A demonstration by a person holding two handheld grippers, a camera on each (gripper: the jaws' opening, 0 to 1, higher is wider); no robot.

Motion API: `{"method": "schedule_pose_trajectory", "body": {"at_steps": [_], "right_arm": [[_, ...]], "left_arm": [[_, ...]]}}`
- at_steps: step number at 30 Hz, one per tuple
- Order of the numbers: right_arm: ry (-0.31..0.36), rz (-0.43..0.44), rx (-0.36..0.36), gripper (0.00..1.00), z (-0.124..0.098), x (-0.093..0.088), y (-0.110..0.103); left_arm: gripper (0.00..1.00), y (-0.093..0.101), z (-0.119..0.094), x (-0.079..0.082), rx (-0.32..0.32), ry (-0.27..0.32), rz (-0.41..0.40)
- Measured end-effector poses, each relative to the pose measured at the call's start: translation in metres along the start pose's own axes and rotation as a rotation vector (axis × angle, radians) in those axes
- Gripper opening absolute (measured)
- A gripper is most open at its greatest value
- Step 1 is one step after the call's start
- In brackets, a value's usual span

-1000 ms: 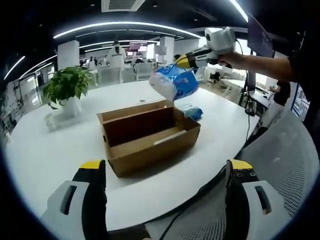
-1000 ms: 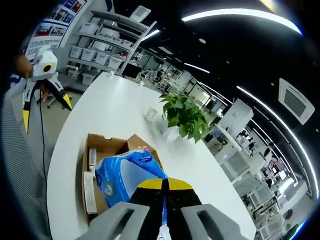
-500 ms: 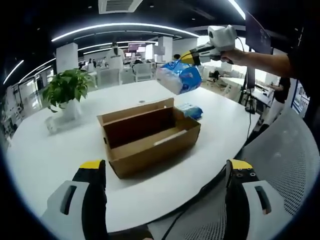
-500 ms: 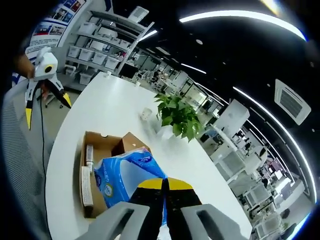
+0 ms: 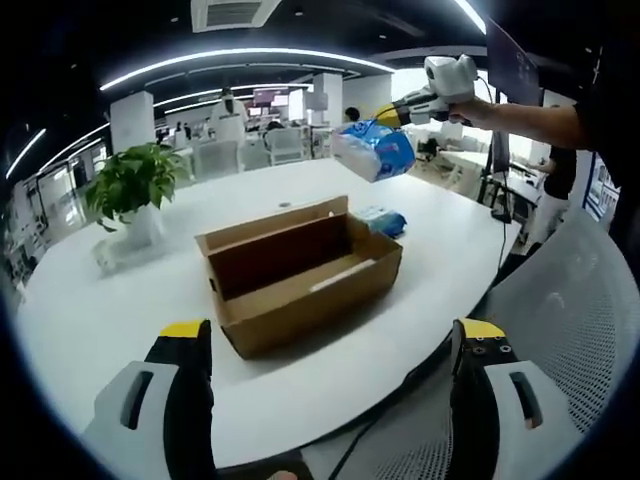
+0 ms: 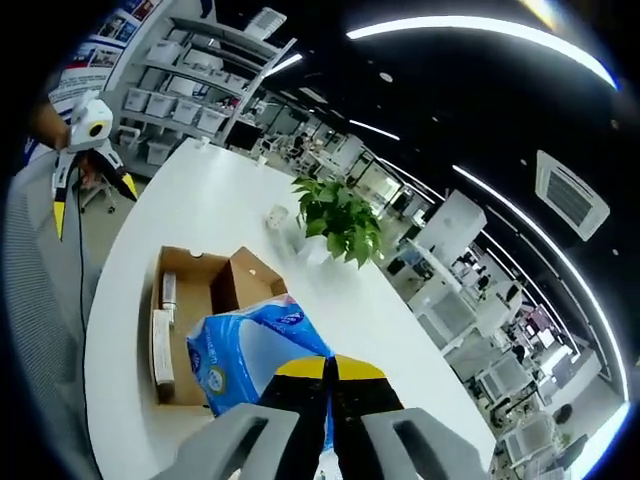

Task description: Operate the shoe box by opening the lid, removing the specified soft item, and placing it in the target area until the item is outside and the box remains undamaged.

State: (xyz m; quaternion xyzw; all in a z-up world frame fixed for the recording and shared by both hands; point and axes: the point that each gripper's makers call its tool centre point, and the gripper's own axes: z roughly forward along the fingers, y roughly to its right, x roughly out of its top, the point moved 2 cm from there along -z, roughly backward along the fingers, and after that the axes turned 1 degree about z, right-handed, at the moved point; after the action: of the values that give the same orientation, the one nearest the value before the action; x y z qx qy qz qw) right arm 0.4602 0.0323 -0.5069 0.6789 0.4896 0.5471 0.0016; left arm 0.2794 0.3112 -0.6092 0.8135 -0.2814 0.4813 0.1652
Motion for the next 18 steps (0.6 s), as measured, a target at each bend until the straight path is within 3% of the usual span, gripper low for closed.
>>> {"method": "schedule_pose_trajectory", "body": {"at_steps": [18], "right_arm": [[-0.040, 0.036, -0.073, 0.00, -0.029, -0.049, 0.027]], "left_arm": [[0.99, 0.000, 0.001, -0.003, 0.002, -0.030, 0.018]]}}
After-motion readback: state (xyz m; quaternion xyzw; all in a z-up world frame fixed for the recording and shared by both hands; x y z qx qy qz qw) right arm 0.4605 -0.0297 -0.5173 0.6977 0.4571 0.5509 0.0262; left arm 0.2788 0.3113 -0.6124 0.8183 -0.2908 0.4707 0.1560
